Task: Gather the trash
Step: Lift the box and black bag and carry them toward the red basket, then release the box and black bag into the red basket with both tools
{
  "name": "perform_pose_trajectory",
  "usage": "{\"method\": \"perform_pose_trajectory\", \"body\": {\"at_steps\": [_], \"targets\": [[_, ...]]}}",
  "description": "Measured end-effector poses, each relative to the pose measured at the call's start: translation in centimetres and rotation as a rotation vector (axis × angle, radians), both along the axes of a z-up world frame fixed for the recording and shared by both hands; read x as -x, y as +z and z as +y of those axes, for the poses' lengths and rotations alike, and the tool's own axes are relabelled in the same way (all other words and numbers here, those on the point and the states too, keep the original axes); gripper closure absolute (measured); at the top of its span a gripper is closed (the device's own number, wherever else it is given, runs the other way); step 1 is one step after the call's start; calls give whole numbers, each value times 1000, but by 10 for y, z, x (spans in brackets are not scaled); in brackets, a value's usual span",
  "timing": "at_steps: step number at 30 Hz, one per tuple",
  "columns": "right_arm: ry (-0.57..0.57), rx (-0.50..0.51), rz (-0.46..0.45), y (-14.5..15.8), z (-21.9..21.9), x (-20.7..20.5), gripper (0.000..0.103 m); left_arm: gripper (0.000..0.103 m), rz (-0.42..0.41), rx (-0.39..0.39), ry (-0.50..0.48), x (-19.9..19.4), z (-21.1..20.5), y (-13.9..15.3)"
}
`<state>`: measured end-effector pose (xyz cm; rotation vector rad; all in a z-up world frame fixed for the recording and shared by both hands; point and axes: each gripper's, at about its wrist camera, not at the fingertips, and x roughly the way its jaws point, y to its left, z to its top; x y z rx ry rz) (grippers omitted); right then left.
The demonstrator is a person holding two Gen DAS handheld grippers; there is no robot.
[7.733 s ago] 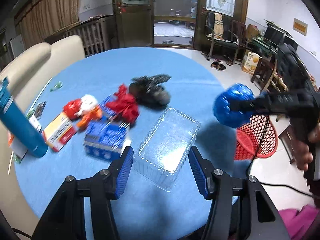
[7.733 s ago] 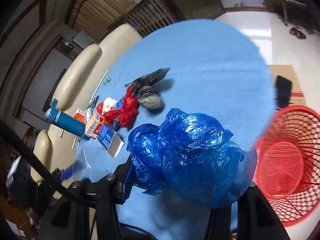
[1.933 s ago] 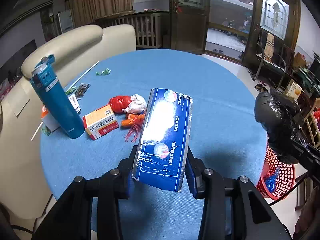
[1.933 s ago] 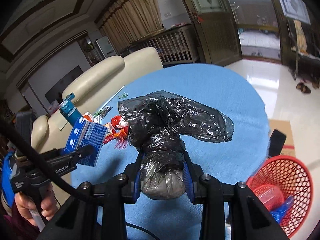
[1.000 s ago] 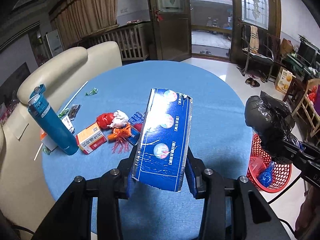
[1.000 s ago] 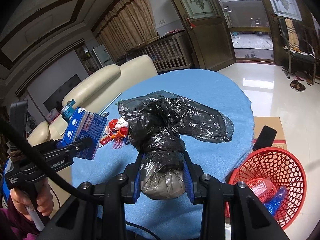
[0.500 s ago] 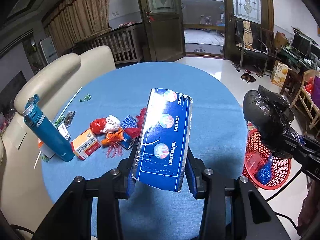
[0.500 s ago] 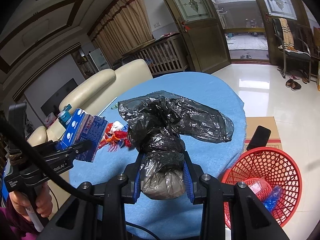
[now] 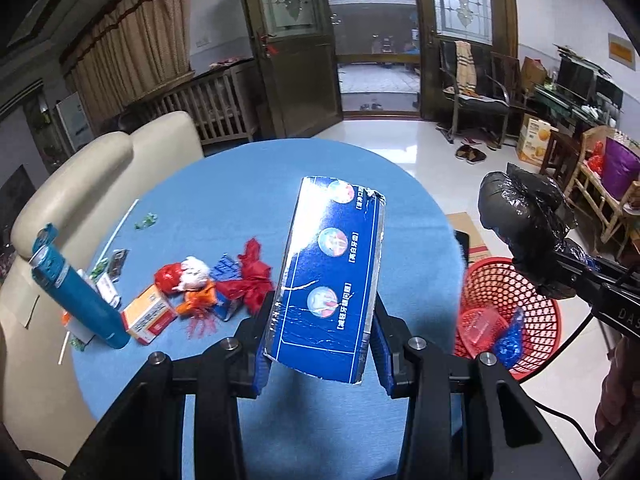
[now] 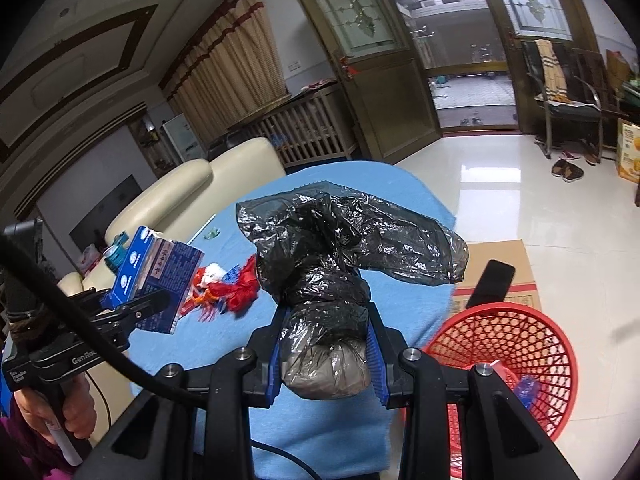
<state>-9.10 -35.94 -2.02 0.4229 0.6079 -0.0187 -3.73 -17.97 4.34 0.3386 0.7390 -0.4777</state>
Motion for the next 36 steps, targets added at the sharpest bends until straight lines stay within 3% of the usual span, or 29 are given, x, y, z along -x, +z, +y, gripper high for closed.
{"method": "perform_pose_trajectory", "body": {"at_steps": [16, 27, 36], "targets": [[-113, 49, -4, 10, -56, 36, 66, 59, 20, 2, -135, 11, -60, 7], [-120, 141, 112, -4, -82, 53, 66, 59, 80, -16, -250, 23, -109, -1], [-116, 153, 152, -17, -107, 66, 66, 59, 160, -42, -342, 33, -143, -20]]}}
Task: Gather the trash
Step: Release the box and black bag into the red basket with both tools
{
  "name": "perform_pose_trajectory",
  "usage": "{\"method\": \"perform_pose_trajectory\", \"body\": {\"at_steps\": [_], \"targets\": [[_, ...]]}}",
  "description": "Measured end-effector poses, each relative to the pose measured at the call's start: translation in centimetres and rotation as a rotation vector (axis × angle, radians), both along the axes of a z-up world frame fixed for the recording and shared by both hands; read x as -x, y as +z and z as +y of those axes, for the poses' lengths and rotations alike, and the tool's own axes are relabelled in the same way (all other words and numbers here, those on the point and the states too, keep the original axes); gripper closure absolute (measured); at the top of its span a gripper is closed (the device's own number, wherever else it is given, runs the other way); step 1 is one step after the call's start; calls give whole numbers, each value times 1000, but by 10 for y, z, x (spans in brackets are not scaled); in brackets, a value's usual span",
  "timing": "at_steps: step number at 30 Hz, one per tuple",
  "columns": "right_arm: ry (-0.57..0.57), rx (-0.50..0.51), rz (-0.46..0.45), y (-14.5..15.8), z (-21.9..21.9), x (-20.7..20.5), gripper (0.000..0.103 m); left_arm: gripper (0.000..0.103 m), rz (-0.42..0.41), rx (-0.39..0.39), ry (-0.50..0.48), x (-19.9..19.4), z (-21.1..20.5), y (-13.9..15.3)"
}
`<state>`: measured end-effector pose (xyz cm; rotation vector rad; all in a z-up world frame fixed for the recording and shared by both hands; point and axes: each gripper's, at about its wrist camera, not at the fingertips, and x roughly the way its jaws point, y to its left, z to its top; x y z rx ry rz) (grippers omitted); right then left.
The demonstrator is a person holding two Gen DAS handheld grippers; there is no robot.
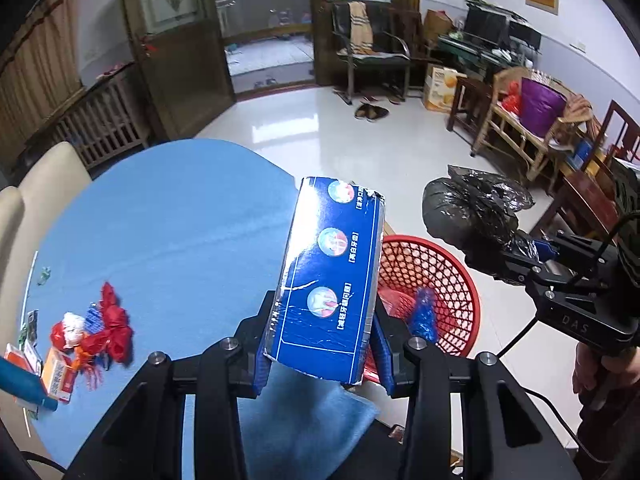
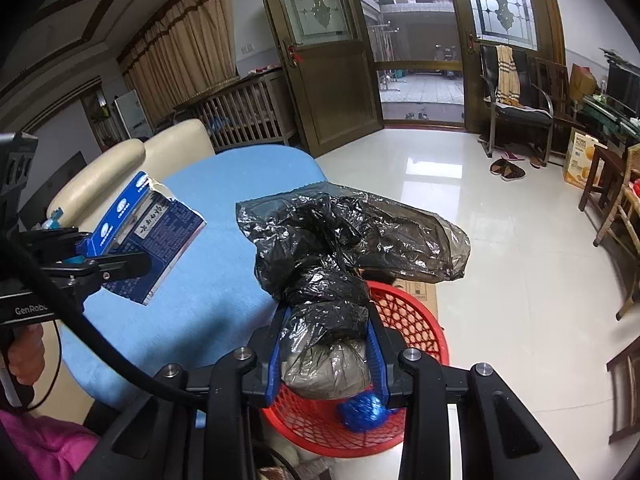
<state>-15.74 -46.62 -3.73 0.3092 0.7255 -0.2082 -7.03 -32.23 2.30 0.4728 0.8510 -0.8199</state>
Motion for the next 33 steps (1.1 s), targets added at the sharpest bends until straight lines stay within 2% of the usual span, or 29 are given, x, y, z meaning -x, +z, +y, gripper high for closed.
{"method": "perform_pose_trajectory", "body": {"at_steps": [12, 14, 15, 16, 17, 21, 27, 33], "targets": [[-10, -63, 112, -36, -26, 4, 64, 58, 49, -34, -115, 13, -34, -23], [-15, -83, 125, -41, -31, 4, 64, 48, 55, -34, -137, 15, -37, -26], [-21, -94, 134, -43, -34, 4, 53, 38, 53, -31, -141, 16, -38, -27], [-34, -109, 140, -45, -36, 4, 39, 36, 47, -22, -145, 16, -37, -26], [-46, -124, 138, -47, -38, 6, 37, 36, 42, -15, -153, 17, -37, -26], [-62, -190, 90, -46, -45, 14, 37, 36, 22, -22, -142, 14, -29, -27], [-106, -182, 3, -27, -48, 20, 37, 36, 23, 0, -65, 4, 1, -19], [-74, -150, -102, 5, -32, 15, 37, 36, -8, -4, 47, -7, 53, -18]]}}
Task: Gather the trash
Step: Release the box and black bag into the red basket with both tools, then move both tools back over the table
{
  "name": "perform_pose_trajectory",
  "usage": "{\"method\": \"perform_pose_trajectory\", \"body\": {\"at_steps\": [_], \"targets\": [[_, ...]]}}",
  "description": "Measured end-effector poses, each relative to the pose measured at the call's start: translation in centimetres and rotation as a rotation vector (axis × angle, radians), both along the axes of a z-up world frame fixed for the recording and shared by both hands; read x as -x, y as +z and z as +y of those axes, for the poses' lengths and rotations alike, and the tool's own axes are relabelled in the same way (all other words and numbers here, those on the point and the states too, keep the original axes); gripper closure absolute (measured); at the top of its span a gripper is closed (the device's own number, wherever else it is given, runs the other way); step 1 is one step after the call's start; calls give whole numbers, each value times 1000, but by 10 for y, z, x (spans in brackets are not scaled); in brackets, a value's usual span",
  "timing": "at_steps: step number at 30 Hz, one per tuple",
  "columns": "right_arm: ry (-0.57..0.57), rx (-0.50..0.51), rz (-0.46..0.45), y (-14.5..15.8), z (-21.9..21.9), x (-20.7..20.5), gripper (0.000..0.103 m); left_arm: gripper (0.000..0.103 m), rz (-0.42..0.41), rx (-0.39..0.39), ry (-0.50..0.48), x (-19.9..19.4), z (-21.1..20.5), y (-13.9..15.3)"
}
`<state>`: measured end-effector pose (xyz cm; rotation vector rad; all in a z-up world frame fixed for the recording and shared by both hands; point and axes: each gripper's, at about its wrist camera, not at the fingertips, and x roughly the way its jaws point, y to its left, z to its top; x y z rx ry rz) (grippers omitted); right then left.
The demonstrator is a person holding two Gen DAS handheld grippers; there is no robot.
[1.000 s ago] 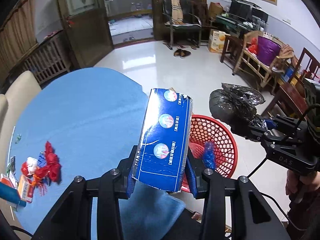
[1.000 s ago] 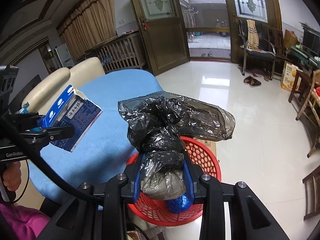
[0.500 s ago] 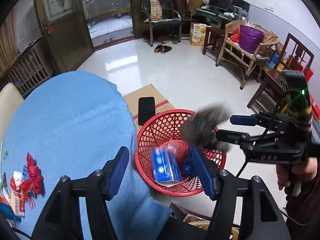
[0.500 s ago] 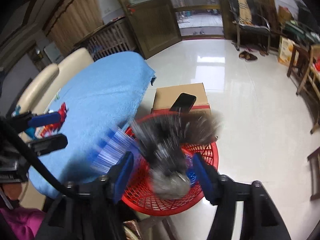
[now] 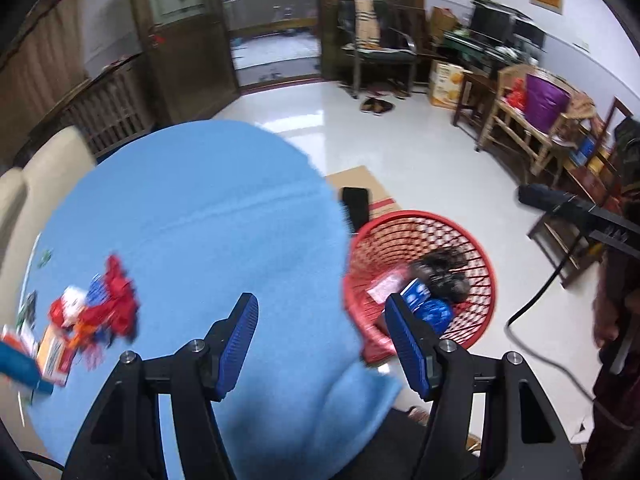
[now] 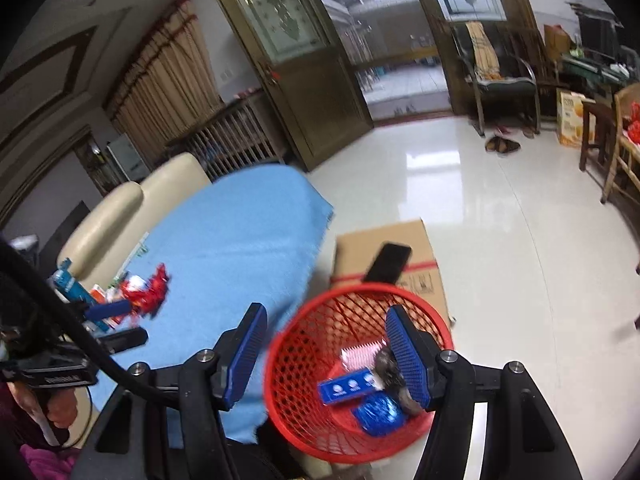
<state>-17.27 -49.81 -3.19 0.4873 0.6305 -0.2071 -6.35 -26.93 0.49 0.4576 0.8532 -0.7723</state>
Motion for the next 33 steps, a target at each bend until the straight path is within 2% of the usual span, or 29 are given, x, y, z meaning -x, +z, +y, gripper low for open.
{"method": "perform_pose_trajectory", "body": {"at_steps": [7, 13, 19, 27, 33], "targets": [[43, -32, -73, 20, 22, -20, 37, 36, -16, 20, 167, -20, 73, -1], [109, -14, -50, 29, 54, -48, 37, 36, -17, 44, 323, -37, 143, -7], [179, 7, -30, 33, 87, -72, 37, 36, -62, 21, 471, -50, 204, -15], [276, 45, -12, 39, 131, -103, 37, 36, -99, 22, 593, -63, 252, -10], [352, 63, -17, 50, 167, -134, 37, 36, -101, 23, 631, -68, 269, -12]]}}
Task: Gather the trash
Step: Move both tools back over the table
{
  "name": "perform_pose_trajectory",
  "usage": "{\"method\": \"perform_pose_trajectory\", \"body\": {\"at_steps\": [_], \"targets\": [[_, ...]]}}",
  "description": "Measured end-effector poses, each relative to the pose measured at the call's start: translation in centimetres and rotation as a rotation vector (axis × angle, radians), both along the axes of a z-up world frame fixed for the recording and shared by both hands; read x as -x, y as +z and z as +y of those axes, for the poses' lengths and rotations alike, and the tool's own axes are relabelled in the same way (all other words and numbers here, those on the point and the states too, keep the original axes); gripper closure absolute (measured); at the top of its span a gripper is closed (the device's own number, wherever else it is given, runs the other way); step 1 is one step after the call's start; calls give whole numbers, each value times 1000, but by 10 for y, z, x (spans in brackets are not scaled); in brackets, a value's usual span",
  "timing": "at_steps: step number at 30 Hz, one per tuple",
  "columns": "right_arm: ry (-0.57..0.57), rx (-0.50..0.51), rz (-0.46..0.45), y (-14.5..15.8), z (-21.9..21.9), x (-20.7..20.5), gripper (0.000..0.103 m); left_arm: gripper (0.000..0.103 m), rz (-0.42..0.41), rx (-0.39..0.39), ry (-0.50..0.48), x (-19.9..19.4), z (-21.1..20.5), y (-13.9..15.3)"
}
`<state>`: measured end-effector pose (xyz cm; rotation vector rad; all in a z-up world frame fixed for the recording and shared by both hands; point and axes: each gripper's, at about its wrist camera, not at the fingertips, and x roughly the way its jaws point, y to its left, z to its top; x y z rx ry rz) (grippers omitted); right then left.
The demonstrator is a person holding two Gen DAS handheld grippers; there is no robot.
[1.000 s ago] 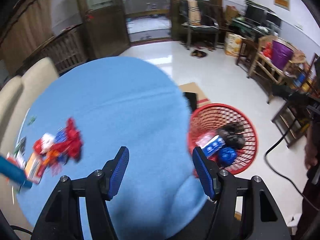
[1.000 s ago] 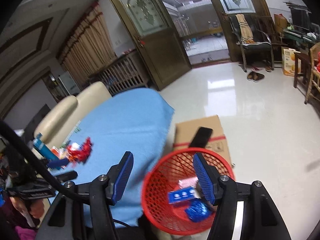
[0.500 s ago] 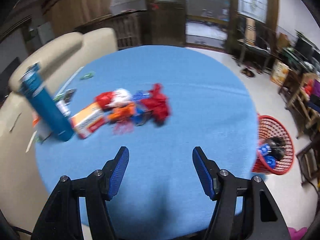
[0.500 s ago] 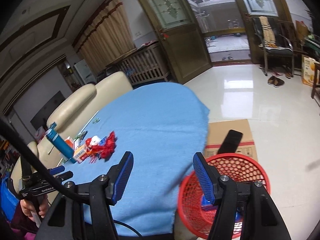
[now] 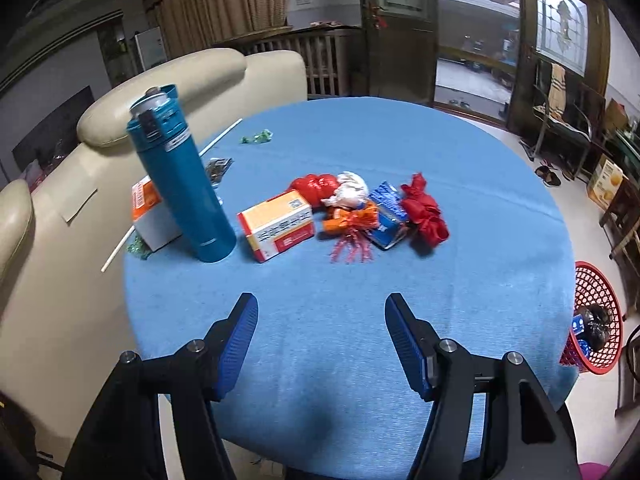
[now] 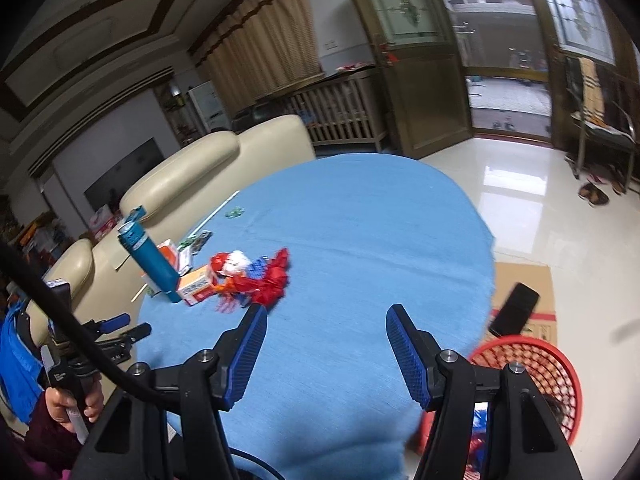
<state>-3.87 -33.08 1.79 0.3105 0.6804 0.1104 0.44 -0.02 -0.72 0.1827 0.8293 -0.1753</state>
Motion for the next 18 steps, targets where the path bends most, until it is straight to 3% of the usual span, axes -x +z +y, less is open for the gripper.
{"method": "perform_pose_trajectory", "body": {"at_steps": [9, 18], "targets": [[105, -41, 65, -13, 51, -63, 37, 35, 10, -22, 52, -12, 22, -10], [122, -219, 239, -64, 73, -130, 37, 33, 34, -65, 91, -40, 49, -30]]}}
